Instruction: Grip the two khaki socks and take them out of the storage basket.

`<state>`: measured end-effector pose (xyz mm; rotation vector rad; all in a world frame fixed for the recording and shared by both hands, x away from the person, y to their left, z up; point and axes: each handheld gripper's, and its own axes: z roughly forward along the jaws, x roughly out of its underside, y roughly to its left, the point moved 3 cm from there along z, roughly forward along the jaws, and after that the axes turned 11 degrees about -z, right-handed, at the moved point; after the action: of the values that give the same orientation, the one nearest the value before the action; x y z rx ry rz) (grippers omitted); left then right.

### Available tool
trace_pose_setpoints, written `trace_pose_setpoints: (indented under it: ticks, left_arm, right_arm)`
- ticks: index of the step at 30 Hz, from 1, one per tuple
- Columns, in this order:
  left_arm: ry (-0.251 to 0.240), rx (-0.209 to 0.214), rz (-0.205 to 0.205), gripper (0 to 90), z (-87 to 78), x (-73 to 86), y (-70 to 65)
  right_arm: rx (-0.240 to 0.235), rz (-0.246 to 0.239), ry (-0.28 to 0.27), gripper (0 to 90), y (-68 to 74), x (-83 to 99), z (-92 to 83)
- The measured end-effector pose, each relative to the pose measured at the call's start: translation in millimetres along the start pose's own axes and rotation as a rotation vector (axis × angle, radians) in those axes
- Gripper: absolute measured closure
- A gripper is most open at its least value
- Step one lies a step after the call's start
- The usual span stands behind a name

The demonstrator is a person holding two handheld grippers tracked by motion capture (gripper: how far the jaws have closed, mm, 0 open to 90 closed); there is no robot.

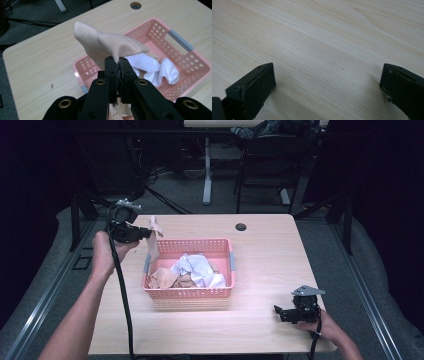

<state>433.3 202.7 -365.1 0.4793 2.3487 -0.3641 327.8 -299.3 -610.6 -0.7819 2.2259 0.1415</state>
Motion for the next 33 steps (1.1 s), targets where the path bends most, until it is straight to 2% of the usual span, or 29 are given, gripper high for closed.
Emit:
trace_pose_setpoints:
  ticks: [7, 9, 13, 25, 27, 29, 33]
  left_arm:
    - [-0.030, -0.033, -0.010, 87.5, -23.8, -5.7, 13.4]
    - [-0.038, -0.026, -0.024, 87.5, -27.6, -5.3, 19.9]
    - [-0.040, -0.049, -0.063, 87.5, -34.8, 0.1, 38.4]
    - [0.000, -0.091, -0.148, 87.5, -36.1, 25.1, 76.3]
    - [0.003, -0.090, -0.159, 87.4, -35.3, 27.7, 79.5]
    - [-0.001, -0.066, -0.172, 87.4, -35.5, 29.9, 82.2]
    - [0.001, -0.078, -0.177, 87.4, -37.5, 32.4, 86.0]
  right_arm:
    - [0.002, -0.004, 0.004, 0.0, -0.3, 0.1, -0.2]
    - [0.002, -0.004, 0.003, 0.0, -0.3, 0.1, -0.1]
    - [0.002, -0.004, 0.003, 0.0, -0.3, 0.1, -0.2]
    - [0.000, 0.000, 0.000, 0.0, 0.0, 0.0, 0.0]
    - [0.000, 0.000, -0.001, 0.0, 0.0, 0.0, 0.0]
    - [0.000, -0.001, 0.000, 0.0, 0.0, 0.0, 0.0]
    - [0.000, 0.000, 0.000, 0.0, 0.0, 0.0, 0.0]
